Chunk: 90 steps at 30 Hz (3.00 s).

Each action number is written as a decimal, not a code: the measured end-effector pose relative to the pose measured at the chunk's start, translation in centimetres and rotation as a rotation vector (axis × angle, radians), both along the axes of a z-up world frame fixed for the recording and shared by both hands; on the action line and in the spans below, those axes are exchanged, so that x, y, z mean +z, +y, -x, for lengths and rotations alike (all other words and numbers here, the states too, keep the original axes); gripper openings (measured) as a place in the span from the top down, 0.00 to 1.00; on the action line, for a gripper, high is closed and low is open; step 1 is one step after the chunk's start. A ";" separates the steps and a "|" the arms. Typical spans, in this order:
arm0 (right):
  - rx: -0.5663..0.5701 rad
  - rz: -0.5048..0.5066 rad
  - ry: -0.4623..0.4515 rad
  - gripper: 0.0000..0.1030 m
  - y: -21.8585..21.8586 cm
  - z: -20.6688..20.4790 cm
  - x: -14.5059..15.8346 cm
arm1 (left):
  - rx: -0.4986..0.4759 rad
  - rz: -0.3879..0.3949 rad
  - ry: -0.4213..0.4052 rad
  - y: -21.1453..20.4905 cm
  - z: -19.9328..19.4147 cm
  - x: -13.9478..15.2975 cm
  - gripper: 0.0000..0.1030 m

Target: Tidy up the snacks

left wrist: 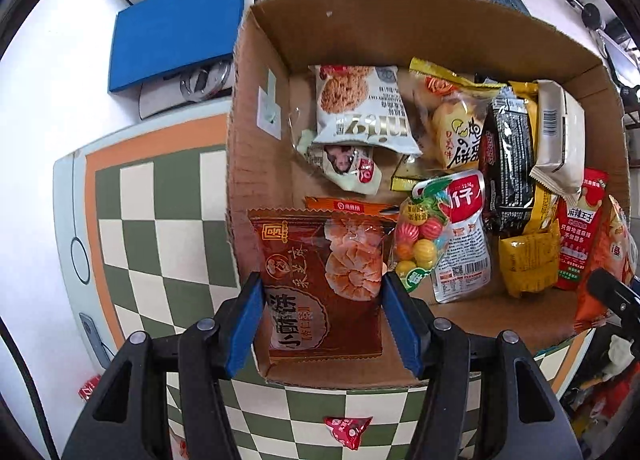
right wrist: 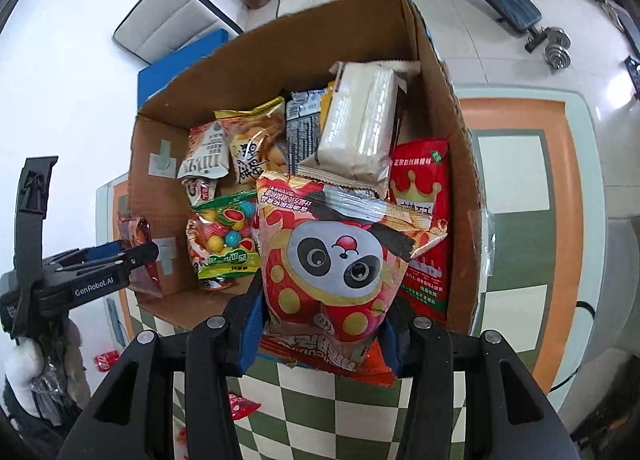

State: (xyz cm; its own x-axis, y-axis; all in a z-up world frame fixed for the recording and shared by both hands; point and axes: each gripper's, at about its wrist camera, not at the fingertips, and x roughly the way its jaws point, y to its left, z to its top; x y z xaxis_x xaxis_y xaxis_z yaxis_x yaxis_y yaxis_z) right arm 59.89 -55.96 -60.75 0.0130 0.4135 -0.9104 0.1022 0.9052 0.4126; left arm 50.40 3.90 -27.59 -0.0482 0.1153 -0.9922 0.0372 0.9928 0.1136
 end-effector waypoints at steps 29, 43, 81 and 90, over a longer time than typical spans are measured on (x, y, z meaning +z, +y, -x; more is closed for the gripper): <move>0.033 0.220 -0.141 0.09 1.5 4.3 4.6 | 0.060 0.101 -0.265 -1.1 7.2 6.7 0.14; -0.017 0.245 -0.324 0.09 0.8 11.5 12.3 | 0.043 0.154 -0.438 -2.3 14.8 13.6 0.14; 0.214 0.096 0.102 0.09 10.6 25.4 -7.2 | -0.048 0.053 0.092 -0.8 27.2 -11.0 0.53; 0.196 0.059 0.124 0.09 10.4 25.6 -7.8 | 0.009 0.110 0.096 -0.5 28.4 -10.5 0.66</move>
